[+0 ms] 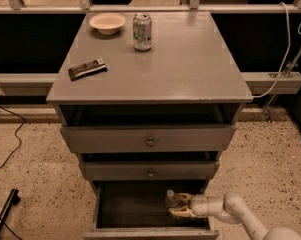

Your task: Place water bottle into bottom drawer

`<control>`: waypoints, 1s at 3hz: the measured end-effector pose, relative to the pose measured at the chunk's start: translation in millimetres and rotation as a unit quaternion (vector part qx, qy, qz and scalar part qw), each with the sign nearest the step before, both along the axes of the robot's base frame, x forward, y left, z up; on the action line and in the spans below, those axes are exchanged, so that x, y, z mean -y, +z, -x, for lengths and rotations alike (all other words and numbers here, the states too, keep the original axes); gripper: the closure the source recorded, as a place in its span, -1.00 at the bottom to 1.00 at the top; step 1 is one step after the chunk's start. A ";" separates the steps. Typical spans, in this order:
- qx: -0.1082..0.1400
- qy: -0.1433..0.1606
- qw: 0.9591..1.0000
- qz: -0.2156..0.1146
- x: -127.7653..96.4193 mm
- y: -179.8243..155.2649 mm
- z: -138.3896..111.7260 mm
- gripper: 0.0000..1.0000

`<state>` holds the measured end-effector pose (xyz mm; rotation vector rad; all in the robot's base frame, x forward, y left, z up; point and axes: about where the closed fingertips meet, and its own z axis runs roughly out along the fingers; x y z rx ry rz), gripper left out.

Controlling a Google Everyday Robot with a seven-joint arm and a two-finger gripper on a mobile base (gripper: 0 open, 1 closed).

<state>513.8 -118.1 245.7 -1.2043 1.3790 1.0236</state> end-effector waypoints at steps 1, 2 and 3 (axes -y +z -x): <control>-0.010 0.010 1.000 0.019 -6.9 -15.7 1.8 1.00; -0.013 0.015 0.999 0.027 -9.6 -21.9 3.5 1.00; -0.010 0.023 0.999 0.039 -11.4 -24.6 5.6 1.00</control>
Offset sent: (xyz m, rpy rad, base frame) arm -0.0042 0.0069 -0.0294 -0.0846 0.0295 0.0370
